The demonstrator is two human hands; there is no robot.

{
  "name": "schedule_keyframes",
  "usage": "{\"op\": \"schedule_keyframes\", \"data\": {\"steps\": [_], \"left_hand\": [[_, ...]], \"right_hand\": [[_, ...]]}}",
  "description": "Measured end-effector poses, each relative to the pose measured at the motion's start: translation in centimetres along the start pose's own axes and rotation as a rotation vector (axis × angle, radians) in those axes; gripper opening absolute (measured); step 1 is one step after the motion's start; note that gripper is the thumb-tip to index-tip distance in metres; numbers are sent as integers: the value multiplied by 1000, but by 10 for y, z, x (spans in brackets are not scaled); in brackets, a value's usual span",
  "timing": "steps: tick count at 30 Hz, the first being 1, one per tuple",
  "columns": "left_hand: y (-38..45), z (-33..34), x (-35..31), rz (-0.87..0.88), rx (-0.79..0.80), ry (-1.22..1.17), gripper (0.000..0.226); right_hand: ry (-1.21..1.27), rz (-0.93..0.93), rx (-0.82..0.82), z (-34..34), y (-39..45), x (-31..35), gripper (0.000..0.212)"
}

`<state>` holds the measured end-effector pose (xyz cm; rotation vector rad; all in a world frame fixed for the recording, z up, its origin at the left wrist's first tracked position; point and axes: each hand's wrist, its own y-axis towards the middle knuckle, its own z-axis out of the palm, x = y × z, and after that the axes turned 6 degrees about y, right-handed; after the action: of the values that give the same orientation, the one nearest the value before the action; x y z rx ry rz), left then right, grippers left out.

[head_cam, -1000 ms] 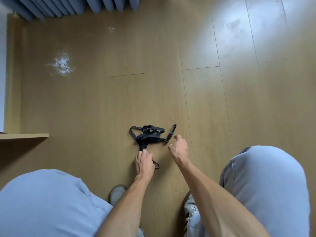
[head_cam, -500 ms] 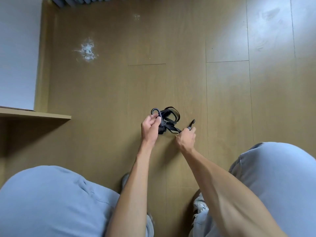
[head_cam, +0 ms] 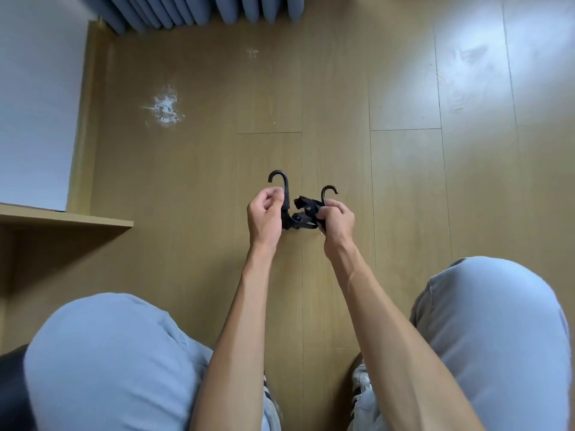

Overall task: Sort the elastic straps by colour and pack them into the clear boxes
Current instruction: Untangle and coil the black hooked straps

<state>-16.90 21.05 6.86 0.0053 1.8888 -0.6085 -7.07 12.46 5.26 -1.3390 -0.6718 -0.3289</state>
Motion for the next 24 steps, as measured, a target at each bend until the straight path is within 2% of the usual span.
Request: {"op": "schedule_keyframes", "data": {"steps": [2,5,9,11,14,19,24], "left_hand": [[-1,0,-7,14,-16,-4,13],[-2,-7,-19,55,-29,-38,11],[0,-15,-40,130,78,-126,7],[1,-15,-50,143,152,-189,11],[3,-18,-62,133,193,-251,12],[5,-26,-72,169,222,-224,4],[10,-31,-76,207,233,-249,23]], "right_hand": [[56,-65,121,13,-12,25,29],[31,-250,170,25,-27,53,25],[-130,-504,245,38,-45,74,20],[-179,-502,306,46,-52,74,15],[-117,-466,323,56,-62,73,11],[-127,-458,174,64,-64,78,6],[-165,-419,85,63,-60,82,19]]}}
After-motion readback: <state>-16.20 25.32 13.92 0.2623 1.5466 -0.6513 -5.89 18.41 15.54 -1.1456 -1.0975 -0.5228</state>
